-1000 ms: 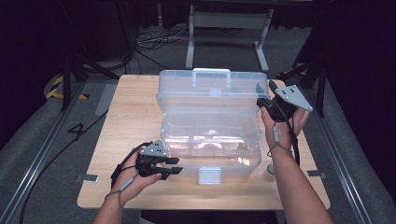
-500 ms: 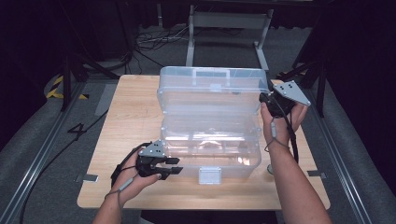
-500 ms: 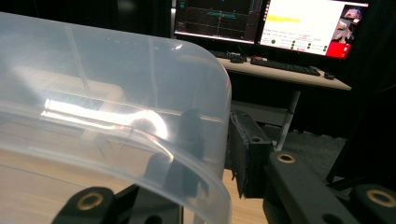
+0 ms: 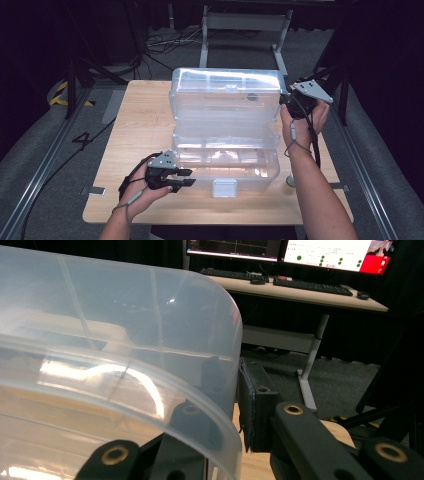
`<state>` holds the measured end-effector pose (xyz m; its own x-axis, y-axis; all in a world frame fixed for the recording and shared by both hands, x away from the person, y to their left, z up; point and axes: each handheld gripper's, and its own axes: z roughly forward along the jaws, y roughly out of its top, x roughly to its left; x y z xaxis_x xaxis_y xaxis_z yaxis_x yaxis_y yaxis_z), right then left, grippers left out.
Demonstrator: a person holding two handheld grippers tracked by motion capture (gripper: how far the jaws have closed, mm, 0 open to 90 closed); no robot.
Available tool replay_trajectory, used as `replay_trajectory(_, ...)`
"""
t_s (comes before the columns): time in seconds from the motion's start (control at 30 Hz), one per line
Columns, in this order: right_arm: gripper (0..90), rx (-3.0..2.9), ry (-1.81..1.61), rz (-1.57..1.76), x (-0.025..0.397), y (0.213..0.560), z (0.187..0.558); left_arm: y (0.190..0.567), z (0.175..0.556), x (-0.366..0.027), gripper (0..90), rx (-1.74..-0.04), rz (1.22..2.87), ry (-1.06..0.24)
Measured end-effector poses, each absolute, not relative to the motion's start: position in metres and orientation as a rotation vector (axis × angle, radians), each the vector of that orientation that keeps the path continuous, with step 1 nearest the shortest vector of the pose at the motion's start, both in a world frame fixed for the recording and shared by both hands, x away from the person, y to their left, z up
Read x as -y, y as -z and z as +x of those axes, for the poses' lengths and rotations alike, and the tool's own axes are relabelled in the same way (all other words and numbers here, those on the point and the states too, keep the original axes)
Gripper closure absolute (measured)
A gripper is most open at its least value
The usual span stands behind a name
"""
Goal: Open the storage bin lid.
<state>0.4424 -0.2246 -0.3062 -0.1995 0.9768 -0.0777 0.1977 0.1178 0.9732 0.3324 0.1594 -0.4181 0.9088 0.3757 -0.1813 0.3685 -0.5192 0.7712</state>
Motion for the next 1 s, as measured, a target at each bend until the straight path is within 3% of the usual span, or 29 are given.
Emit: replay_trajectory(1.0, 82.1, -1.664, -1.145, 1.318, 0.228, 0.298, 0.483, 0.42, 0.333, -0.161, 65.3, -0.513, 2.143, -0.01)
